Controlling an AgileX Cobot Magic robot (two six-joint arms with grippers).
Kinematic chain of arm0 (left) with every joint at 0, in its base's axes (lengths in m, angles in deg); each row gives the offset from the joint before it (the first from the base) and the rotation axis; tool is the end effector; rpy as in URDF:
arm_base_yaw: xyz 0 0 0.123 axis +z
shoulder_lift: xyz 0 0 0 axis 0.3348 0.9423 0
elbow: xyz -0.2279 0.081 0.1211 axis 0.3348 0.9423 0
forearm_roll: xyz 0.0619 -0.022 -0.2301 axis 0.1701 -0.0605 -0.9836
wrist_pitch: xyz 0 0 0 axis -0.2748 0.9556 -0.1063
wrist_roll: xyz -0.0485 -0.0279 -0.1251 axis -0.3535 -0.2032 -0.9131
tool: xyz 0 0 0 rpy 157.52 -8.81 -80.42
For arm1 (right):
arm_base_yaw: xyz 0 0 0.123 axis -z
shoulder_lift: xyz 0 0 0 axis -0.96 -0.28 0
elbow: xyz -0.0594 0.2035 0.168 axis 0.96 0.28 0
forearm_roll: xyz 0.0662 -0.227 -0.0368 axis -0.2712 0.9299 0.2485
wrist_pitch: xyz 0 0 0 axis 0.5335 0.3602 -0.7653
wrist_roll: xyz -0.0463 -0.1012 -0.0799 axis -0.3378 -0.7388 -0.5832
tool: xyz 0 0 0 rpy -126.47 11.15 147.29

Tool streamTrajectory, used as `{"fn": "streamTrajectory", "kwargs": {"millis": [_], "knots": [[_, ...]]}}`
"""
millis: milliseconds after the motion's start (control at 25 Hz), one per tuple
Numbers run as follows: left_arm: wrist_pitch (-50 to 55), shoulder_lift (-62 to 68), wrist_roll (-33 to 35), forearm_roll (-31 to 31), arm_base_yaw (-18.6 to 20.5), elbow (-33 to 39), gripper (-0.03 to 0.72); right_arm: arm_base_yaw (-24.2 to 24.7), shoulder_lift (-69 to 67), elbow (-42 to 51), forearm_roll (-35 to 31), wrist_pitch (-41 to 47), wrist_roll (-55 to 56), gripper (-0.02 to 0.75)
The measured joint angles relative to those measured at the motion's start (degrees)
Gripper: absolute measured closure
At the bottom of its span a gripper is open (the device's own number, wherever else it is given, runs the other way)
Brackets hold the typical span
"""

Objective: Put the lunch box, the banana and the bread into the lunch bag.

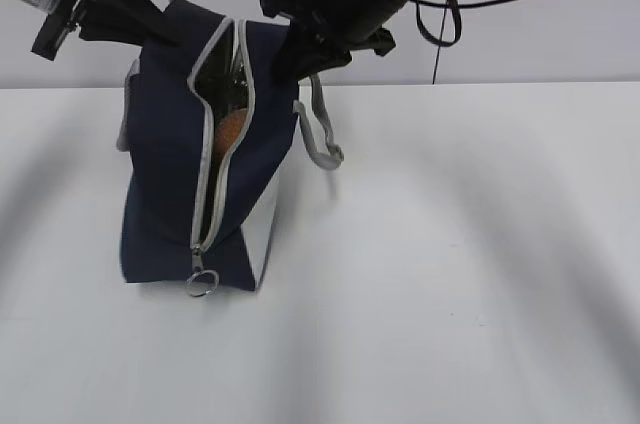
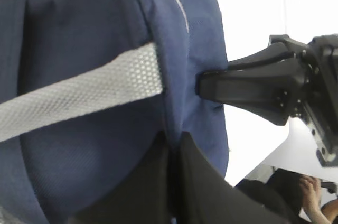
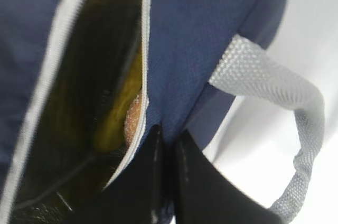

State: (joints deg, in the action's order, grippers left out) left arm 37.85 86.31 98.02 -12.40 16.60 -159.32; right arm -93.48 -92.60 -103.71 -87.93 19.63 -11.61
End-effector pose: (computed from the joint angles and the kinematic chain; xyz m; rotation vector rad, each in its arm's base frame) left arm 0.3766 -0.1158 0.2777 0.1338 2.6110 -1.1068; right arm 0.4237 0.2269 0.2350 -0.6086 2.5384 0.8376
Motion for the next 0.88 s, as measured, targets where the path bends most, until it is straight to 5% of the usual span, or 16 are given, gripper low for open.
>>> {"fn": "streamTrajectory", "kwargs": {"millis": [440,880], "knots": [[-8.0,0.56,2.49,-7.8,0.0,0.0,0.69,0.0,0.0,-12.47,14.85,8.55,6.56,0.743],[-10.27,5.59,4.12,-13.74,-1.75,0.0,0.69,0.0,-0.23,-12.55,17.83,8.36,7.41,0.743]]}}
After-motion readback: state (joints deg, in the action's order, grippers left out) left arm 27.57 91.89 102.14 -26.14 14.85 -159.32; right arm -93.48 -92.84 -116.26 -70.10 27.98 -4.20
